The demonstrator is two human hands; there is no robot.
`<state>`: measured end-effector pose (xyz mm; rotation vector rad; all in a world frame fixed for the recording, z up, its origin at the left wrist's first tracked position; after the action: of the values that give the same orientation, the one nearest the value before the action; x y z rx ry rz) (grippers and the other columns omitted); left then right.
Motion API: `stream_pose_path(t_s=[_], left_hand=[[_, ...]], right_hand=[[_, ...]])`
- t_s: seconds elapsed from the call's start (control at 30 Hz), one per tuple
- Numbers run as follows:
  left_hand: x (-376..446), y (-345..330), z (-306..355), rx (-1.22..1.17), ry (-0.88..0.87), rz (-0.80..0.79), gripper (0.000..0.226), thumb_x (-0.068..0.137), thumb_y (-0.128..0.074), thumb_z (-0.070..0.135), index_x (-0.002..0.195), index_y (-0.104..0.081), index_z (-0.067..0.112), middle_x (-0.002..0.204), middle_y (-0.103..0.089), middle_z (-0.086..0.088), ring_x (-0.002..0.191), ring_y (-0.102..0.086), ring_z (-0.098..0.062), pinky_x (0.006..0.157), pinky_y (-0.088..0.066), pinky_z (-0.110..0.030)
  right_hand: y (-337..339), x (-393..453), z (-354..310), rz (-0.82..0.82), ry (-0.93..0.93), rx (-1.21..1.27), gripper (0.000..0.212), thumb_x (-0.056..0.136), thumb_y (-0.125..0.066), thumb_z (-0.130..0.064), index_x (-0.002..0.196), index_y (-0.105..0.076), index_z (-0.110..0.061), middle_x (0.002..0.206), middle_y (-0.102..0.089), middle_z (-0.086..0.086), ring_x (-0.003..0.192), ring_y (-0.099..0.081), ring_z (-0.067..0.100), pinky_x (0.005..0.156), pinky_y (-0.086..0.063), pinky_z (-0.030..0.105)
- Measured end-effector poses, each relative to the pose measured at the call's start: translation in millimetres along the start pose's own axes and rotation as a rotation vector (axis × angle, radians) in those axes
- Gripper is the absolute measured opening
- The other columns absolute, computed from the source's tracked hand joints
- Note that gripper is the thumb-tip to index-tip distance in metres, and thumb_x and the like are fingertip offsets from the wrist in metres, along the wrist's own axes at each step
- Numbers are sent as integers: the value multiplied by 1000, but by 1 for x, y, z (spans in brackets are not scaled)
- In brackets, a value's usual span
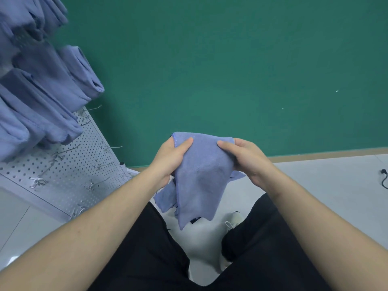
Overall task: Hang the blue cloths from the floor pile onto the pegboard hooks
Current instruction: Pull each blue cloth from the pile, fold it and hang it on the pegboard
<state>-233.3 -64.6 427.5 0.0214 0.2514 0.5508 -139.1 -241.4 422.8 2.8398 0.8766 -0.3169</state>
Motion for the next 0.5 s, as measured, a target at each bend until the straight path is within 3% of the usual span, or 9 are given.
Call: stream_pose_path(t_s=[0.1, 0.17, 0.23, 0.37, 0.47, 0.5], left_hand=[[4, 4, 1, 29, 67, -31, 22, 97, -58, 46, 112, -66, 32, 106, -76, 9, 106, -71, -18, 91, -54, -38], [3, -1, -2, 27, 155, -162, 31, 96, -55, 54, 119, -60, 34, 112, -75, 7, 105, -71, -20, 97, -52, -43], [-1, -8, -9, 14, 216, -273, 37, 95, -61, 49, 126, -54, 31, 116, -74, 5, 105, -71, -19, 99, -52, -42], [-1, -10, -16, -27, 204, -208, 48, 91, -72, 16, 132, -49, 20, 118, -72, -3, 106, -70, -21, 98, -54, -43], [0, -12, -11, -24, 188, -120, 49, 91, -72, 15, 133, -46, 21, 109, -72, -5, 92, -70, -21, 93, -57, -43], [1, -12, -9, -23, 175, -87, 50, 91, -72, 16, 133, -45, 21, 107, -71, -5, 87, -69, -19, 89, -58, -42]], right_hand=[[0, 2, -4, 75, 38, -42, 21, 96, -62, -41, 103, -71, -22, 101, -77, -4, 86, -71, 13, 81, -57, 36], [1, 5, -4, 125, 24, -61, 24, 100, -54, -41, 105, -68, -23, 104, -75, -2, 92, -70, 16, 77, -55, 34], [3, 7, -4, 140, -6, -68, 26, 102, -48, -38, 107, -66, -20, 106, -74, -1, 97, -70, 17, 76, -54, 32], [12, 10, -3, 114, -99, -155, 26, 102, -44, -35, 106, -63, -18, 109, -72, 3, 95, -67, 21, 86, -54, 38], [19, 9, -7, 90, -112, -275, 26, 100, -48, -33, 78, -49, -18, 86, -55, 11, 70, -47, 26, 67, -46, 33], [21, 8, -9, 93, -103, -295, 25, 99, -52, -33, 78, -46, -22, 84, -49, 10, 65, -44, 24, 63, -45, 32]])
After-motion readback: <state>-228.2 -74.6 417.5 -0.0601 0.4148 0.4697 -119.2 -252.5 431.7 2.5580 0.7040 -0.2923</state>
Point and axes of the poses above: each hand's wrist, its own x-axis towards the middle knuckle, its own y-axis out of the back of the hand, z = x × y, the point moved 5 cm from there along x, towards the middle knuckle
